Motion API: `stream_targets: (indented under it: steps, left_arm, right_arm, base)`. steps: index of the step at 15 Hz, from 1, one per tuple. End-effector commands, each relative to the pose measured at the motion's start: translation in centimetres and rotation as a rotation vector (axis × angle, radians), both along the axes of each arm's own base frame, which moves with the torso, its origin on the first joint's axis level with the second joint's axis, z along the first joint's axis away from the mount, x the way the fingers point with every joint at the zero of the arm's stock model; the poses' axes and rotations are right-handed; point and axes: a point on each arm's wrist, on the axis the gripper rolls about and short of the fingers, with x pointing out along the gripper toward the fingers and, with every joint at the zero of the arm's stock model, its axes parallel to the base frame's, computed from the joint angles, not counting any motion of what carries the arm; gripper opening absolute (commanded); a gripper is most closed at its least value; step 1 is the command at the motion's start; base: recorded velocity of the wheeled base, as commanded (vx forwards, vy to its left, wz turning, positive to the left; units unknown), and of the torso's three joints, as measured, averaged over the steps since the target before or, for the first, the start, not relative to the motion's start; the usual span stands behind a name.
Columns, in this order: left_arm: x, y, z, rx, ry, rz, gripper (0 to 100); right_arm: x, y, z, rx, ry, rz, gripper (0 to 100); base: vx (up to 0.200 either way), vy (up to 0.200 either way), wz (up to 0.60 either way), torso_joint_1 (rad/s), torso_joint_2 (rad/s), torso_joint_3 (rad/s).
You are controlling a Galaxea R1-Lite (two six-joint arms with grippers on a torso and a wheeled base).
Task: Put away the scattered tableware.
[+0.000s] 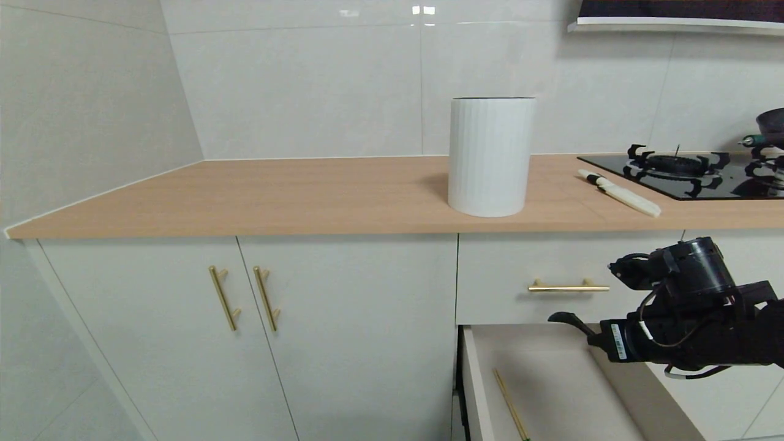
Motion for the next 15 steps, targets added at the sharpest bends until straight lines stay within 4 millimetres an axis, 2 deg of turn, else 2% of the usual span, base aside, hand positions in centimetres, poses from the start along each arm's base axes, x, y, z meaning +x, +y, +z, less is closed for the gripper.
stream_targets:
  steps: [1, 5, 9, 12, 15]
  left_arm:
    - [0.0, 0.0, 0.0, 0.0, 0.0, 0.0, 100]
    - [0.0, 0.0, 0.0, 0.0, 0.0, 0.0, 100]
    - [0.0, 0.0, 0.0, 0.0, 0.0, 0.0, 100]
    - [0.0, 0.0, 0.0, 0.0, 0.0, 0.0, 100]
    - [0.0, 0.0, 0.0, 0.0, 0.0, 0.0, 100]
  right_arm:
    - [0.4, 0.1, -1.1, -0.007, 0.027, 0.001, 0]
    - [1.1, 0.3, -2.6, -0.011, 0.04, 0.002, 0]
    - [2.5, 0.7, -5.8, -0.036, 0.091, 0.0, 0]
    - [4.4, 1.3, -10.8, -0.058, 0.124, -0.017, 0]
    - [5.0, 1.5, -13.3, -0.07, 0.147, -0.013, 0]
  base:
    - [0.0, 0.0, 0.0, -0.134, 0.45, 0.31]
    - [0.0, 0.0, 0.0, -0.026, 0.17, 0.111]
    - [0.0, 0.0, 0.0, -0.055, 0.1, 0.082]
    - [0.0, 0.0, 0.0, 0.0, 0.0, 0.0]
    - [0.0, 0.0, 0.0, 0.0, 0.0, 0.0]
